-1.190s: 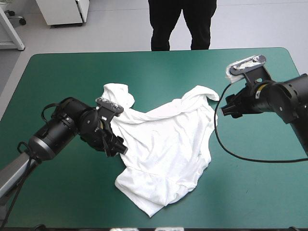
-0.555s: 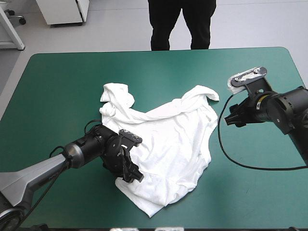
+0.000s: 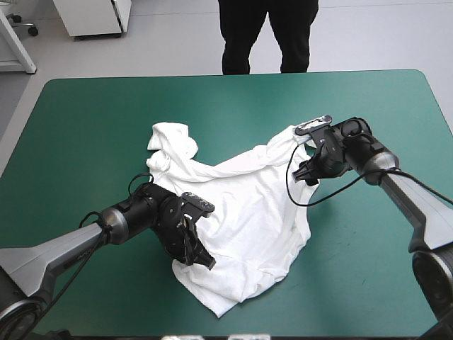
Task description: Fold the cloth
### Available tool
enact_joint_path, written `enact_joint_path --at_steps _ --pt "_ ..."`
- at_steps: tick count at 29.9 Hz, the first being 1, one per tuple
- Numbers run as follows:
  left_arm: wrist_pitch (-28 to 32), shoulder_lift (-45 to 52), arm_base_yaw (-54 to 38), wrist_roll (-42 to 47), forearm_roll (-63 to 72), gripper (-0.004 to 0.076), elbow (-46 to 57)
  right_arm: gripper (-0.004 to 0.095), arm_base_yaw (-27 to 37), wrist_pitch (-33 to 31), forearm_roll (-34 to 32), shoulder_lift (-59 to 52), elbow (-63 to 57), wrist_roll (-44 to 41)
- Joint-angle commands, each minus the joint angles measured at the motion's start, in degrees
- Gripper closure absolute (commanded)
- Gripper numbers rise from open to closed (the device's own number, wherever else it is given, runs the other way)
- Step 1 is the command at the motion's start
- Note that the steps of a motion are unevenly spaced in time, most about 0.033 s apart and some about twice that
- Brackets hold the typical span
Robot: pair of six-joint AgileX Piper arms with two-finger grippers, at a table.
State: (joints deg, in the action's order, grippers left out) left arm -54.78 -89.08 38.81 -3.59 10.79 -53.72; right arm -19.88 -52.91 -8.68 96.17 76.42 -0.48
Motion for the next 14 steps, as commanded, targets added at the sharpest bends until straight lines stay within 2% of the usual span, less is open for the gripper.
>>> enact_joint_path --at_steps 1,7,9,11,14 --pt "0.5 0.8 0.5 -0.1 3.2 0.0733 -0.7 0.0233 0.1 3.3 -0.8 1.6 2.3 -0.2" --pt "-0.4 0.8 0.5 -0.1 3.2 0.0733 -0.7 0.0237 2.3 6.3 2.3 6.0 2.8 -1.0" --pt "-0.4 0.8 0.5 -0.1 3.2 0.0733 -0.7 0.0271 2.9 6.1 2.9 7.2 2.8 -1.0" --pt "-0.2 0.8 0.5 -0.1 3.2 0.0733 -0.7 0.0372 3.7 5.6 4.9 8.7 2.8 -0.5" --pt "0.0 0.8 0.5 -0.1 3.2 0.0733 -0.7 0.0641 4.0 5.0 9.2 10.5 2.8 3.4"
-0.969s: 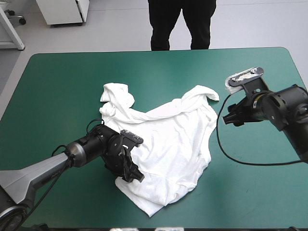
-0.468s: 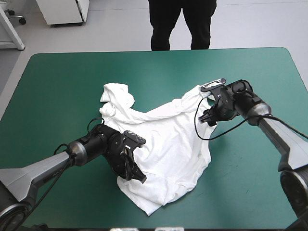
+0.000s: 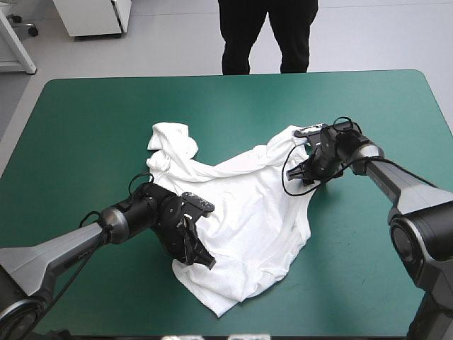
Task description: Fold the cloth
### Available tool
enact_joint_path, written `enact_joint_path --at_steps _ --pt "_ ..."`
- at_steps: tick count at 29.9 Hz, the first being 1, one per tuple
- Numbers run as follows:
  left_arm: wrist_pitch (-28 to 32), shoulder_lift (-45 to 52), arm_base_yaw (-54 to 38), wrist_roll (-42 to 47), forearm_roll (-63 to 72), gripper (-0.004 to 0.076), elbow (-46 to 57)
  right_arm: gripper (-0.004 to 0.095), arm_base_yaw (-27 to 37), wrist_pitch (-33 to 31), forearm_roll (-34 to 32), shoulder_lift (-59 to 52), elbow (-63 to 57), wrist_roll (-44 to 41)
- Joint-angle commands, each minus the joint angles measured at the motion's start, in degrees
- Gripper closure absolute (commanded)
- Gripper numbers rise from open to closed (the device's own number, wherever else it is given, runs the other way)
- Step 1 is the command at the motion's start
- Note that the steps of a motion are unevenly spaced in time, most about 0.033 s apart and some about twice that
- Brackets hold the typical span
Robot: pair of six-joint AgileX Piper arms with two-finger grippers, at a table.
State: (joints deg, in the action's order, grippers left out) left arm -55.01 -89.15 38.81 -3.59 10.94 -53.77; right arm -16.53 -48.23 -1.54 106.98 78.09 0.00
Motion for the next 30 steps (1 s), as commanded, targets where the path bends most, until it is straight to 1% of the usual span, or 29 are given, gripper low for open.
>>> enact_joint_path --at_steps 1,3,4,6,8,12,17,19,21,25,27,30 --pt "0.3 0.8 0.5 -0.1 2.9 0.0733 -0.7 0.0725 0.6 0.2 3.1 0.0 1.1 4.1" --pt "0.8 0.8 0.5 -0.1 2.6 0.0733 -0.7 0.0932 0.6 0.1 6.1 0.8 1.1 5.6" --pt "1.3 0.8 0.5 -0.1 2.5 0.0733 -0.7 0.0914 0.6 0.0 7.0 0.9 1.1 5.6" --pt "2.1 1.2 0.5 -0.4 1.6 0.0733 -1.0 0.0926 0.6 -0.7 7.0 0.9 1.2 5.6" --pt "2.2 2.3 0.5 -0.1 0.1 0.0733 -1.9 0.0925 0.6 -2.9 6.5 0.3 2.2 5.6" --pt "-1.2 8.5 0.5 2.7 -4.1 0.0733 -5.7 0.0925 0.6 -6.4 6.0 -3.6 5.3 5.6" --pt "-6.4 16.7 0.5 5.9 -8.7 0.0733 -15.0 0.0925 0.6 -10.0 6.0 -12.2 11.0 5.6" --pt "-9.0 19.7 0.5 5.9 -10.1 0.0733 -20.0 0.0925 0.6 -11.9 6.6 -16.4 13.8 5.6" --pt "-11.8 21.8 0.5 5.9 -12.0 0.0733 -25.9 0.0925 0.6 -12.5 7.4 -20.7 16.6 5.3" --pt "-16.1 23.4 0.5 5.6 -15.9 0.0733 -39.7 0.0925 0.6 -11.8 8.6 -28.6 22.1 5.1" --pt "-16.7 23.4 0.5 4.0 -16.1 0.0733 -47.4 0.0925 0.6 -10.5 8.8 -32.1 25.2 4.5" --pt "-15.1 23.4 0.5 2.5 -15.9 0.0733 -57.1 0.0925 0.6 -7.8 9.6 -36.1 29.6 4.5"
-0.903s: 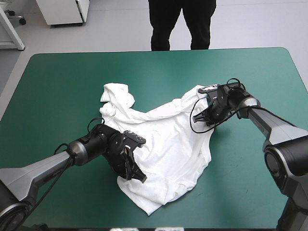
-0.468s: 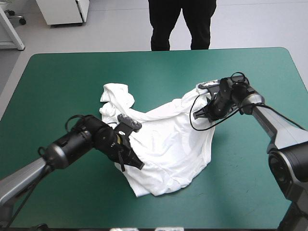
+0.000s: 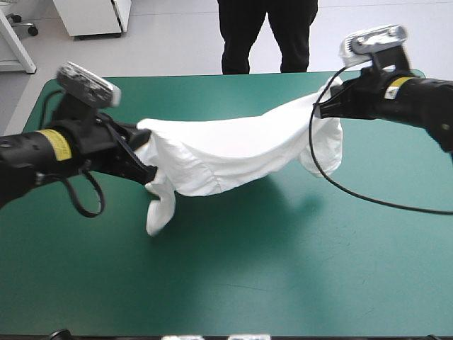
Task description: Fold the cloth
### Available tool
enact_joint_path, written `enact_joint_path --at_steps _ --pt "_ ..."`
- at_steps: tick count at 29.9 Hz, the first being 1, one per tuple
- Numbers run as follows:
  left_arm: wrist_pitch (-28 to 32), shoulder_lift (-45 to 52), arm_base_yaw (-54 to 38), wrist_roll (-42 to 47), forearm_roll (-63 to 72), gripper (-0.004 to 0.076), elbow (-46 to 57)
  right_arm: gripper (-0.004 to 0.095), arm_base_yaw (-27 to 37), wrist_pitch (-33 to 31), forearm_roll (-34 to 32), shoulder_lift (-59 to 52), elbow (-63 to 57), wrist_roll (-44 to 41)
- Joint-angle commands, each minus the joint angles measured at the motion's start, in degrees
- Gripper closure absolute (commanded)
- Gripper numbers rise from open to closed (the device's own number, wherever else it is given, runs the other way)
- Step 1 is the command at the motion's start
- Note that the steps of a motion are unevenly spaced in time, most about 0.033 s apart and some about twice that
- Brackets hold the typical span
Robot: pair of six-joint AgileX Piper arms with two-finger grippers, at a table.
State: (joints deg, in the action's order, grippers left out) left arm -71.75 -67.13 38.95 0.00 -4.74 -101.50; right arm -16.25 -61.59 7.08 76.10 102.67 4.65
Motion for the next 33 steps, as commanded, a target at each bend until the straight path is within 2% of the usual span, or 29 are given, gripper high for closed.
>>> enact_joint_path --at_steps 1,9,13,17,23,26,30,33 --pt "2.2 1.4 0.4 -1.9 -0.1 0.0733 -11.8 0.0925 0.4 6.5 1.1 -6.2 6.2 -0.1" --pt "9.7 1.4 0.4 -6.3 1.4 0.0733 -27.2 0.0925 0.4 13.3 2.7 -10.8 18.5 2.0" --pt "13.5 1.4 0.4 -12.5 8.9 0.0733 -30.9 0.0925 0.4 14.6 6.7 -11.6 23.3 3.9" --pt "14.7 1.5 0.4 -15.2 16.8 0.0733 -32.5 0.0925 0.4 14.5 10.5 -12.1 26.6 5.7" --pt "11.5 2.7 0.4 -17.2 26.7 0.0733 -32.6 0.0925 0.4 13.1 11.3 -14.6 27.0 5.7" --pt "7.6 2.8 0.4 -16.0 29.3 0.0733 -32.6 0.0925 0.4 12.2 11.2 -15.7 27.0 5.7" --pt "0.8 2.7 0.4 -10.9 27.3 0.0733 -32.4 0.0925 0.4 11.1 11.0 -16.3 25.8 5.7" --pt "-2.1 2.7 0.4 -6.9 22.1 0.0733 -30.4 0.0925 0.4 10.4 10.9 -16.1 22.8 5.7"
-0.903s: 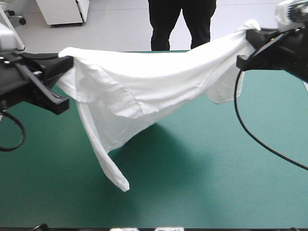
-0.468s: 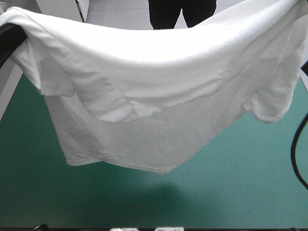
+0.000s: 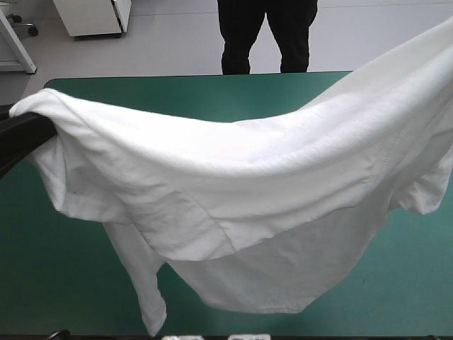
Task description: Fold the cloth
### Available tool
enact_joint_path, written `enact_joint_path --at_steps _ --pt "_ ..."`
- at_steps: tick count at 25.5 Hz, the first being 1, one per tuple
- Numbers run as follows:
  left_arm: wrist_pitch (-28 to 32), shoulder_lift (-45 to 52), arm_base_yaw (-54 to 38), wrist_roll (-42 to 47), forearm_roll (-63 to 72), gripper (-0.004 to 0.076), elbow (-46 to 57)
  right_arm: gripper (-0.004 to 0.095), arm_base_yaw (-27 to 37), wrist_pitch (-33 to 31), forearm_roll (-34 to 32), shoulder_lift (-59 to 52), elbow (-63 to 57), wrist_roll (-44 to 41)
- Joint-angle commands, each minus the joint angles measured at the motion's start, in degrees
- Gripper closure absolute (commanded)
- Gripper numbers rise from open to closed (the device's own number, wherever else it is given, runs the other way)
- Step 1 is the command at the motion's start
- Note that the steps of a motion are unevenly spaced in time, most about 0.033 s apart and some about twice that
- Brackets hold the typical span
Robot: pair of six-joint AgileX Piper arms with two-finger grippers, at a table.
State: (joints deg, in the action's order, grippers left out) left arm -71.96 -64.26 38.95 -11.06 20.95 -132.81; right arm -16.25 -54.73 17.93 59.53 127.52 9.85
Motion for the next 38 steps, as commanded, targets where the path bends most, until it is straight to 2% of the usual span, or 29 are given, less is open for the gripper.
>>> enact_joint_path --at_steps 1,5,9,13,17,22,26,29,33,38 --pt "-1.9 -0.1 0.4 6.0 -5.6 0.0733 2.6 0.0925 0.4 3.5 -0.1 0.4 -3.8 0.5" --pt "-1.9 -0.1 0.4 9.2 -12.7 0.0733 12.0 0.0925 0.4 3.8 -1.6 1.2 -11.3 0.4" --pt "-1.1 -0.2 0.4 12.0 -18.6 0.0733 25.5 0.0925 0.4 3.9 -2.7 3.6 -17.4 0.4" --pt "3.6 -1.5 0.3 14.5 -23.1 0.0733 39.2 0.0925 0.4 4.2 -4.2 8.0 -20.5 0.4" --pt "9.2 -4.6 -0.8 14.9 -27.0 0.0733 46.6 0.0925 0.4 5.9 -6.2 14.3 -20.5 0.5" --pt "15.6 -11.2 -7.9 13.7 -27.0 0.0733 47.9 0.0925 0.4 9.3 -9.8 21.7 -20.5 0.5" --pt "20.3 -16.8 -13.7 11.1 -24.1 0.0733 47.9 0.0925 0.4 11.5 -10.2 27.2 -20.5 0.6" --pt "27.4 -23.1 -18.8 9.5 -22.4 0.0733 47.8 0.0925 0.4 15.1 -10.4 33.7 -20.3 1.8" --pt "34.5 -29.8 -22.3 8.6 -22.6 0.0733 44.6 0.0925 1.7 16.4 -9.7 40.5 -19.0 1.8" --pt "34.6 -37.3 -23.0 8.0 -21.6 0.0733 37.6 0.0924 3.3 14.9 -7.7 45.6 -19.0 1.8"
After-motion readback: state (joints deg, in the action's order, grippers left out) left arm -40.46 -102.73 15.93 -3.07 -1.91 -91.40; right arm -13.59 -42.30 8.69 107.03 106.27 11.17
